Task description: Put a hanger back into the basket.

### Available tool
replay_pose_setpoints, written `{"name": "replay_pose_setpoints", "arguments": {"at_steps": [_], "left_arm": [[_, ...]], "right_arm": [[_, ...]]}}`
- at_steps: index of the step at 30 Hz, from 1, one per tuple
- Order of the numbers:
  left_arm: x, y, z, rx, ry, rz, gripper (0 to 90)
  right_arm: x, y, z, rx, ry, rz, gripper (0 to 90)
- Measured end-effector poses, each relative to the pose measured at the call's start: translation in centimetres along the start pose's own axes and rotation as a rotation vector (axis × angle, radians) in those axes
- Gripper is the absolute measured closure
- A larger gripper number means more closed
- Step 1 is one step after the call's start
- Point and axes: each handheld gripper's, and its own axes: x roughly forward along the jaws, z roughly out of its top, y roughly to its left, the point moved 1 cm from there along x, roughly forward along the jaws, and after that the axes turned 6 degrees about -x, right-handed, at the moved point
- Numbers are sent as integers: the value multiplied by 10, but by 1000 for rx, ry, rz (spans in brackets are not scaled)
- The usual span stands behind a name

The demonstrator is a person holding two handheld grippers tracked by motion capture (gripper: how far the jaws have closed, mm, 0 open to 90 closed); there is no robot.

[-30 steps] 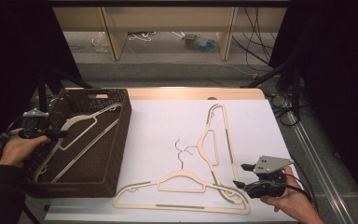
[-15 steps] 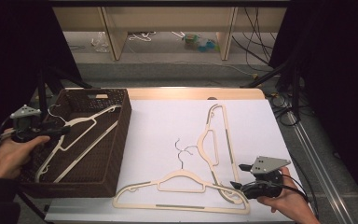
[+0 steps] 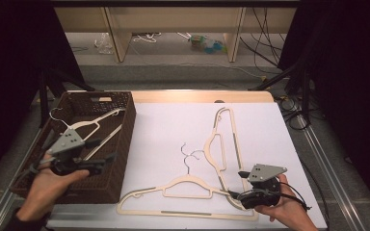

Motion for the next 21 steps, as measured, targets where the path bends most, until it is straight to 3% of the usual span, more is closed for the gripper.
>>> {"name": "replay_pose_setpoints", "arguments": {"at_steps": [4,6,8,12,14,18,21], "left_arm": [[8,-22,-6,17,-18,-45,273],[12,-32,-9,3,-26,-68,266],[15,-39,-10,23,-40,-79,258],[22,-51,-13,-19,-69,-118,251],[27,-56,-14,3,-66,-129,251],[42,-71,-22,-3,-33,-144,253],[49,-82,-28,50,-12,-136,253]], "right_arm": [[1,0,2,13,-41,-21,283],[1,-1,2,20,-58,-29,278],[2,-1,2,25,-66,-31,278],[2,-1,0,38,-75,-41,277],[4,-2,-1,40,-78,-45,277],[6,-1,-1,39,-71,-37,277],[6,-1,-1,38,-74,-32,277]]}}
